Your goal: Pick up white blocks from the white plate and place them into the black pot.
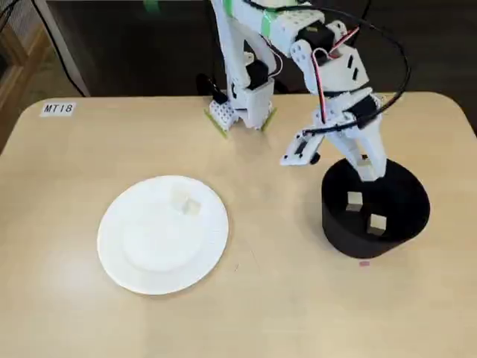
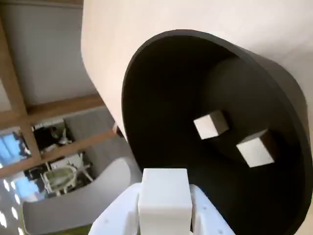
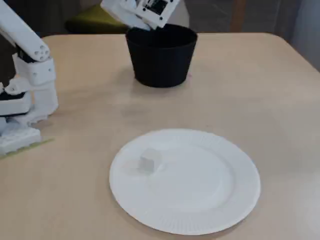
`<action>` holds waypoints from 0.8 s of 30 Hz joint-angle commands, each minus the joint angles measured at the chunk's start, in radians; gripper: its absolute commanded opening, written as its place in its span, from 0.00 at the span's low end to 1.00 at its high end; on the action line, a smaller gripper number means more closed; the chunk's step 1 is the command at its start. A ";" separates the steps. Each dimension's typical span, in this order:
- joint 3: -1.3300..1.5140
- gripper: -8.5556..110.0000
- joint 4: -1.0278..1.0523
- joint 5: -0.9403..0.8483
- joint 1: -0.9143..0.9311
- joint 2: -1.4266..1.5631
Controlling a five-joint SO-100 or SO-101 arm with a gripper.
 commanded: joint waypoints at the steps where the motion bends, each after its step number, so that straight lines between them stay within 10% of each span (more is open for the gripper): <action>1: 0.000 0.05 -0.032 0.003 0.018 0.031; 5: 0.000 0.07 -0.072 0.018 0.015 0.020; 7: 0.000 0.39 -0.087 -0.023 0.009 0.017; 11: -0.012 0.48 -0.107 -0.032 0.037 0.008; 15: -0.017 0.39 -0.112 -0.034 0.077 0.012; 20: -0.098 0.05 -0.048 -0.028 0.187 -0.011; 24: -0.275 0.05 0.158 -0.051 0.316 -0.117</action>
